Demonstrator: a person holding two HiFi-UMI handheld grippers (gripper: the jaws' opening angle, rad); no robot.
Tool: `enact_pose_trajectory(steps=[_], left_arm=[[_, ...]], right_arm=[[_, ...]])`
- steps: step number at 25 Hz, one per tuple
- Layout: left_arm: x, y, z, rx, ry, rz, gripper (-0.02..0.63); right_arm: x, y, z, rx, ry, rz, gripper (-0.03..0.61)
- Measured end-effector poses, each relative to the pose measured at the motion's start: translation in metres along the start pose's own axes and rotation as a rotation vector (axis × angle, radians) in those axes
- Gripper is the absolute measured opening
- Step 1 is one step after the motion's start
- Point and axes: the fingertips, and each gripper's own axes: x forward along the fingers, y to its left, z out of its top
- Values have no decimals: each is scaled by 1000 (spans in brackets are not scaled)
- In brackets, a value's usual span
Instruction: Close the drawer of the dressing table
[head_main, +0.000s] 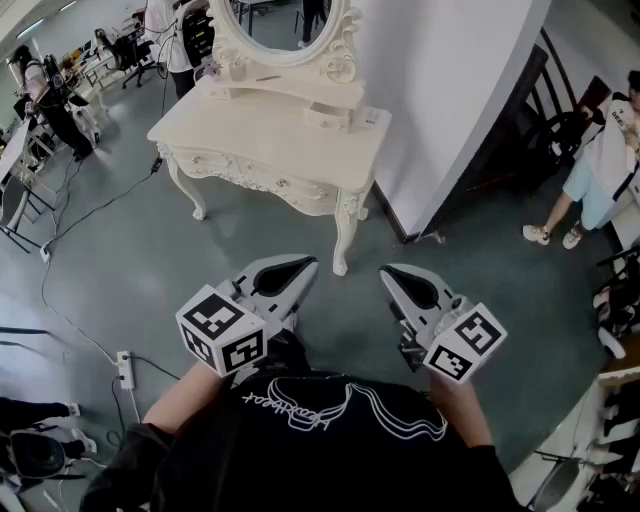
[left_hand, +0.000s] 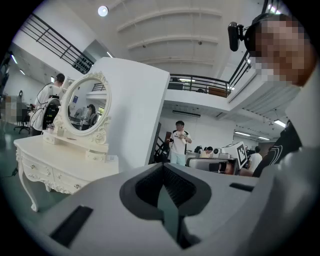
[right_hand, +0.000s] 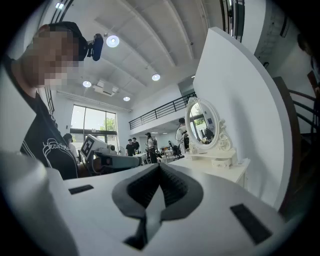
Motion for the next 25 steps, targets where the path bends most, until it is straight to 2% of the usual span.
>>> enact_pose_trajectory(steps=[14,21,25], left_arm=[[12,-8,-2,-10,15,-47,3],[24,5,-7,-29,33,-52,3],[29,15,-1,-8,22,-51,3]], right_arm=[[-16,-15,0,24,-6,-92,3],[-8,-30,-6,27,10,-113,3],[1,-41,-5,19,17,-126,7]])
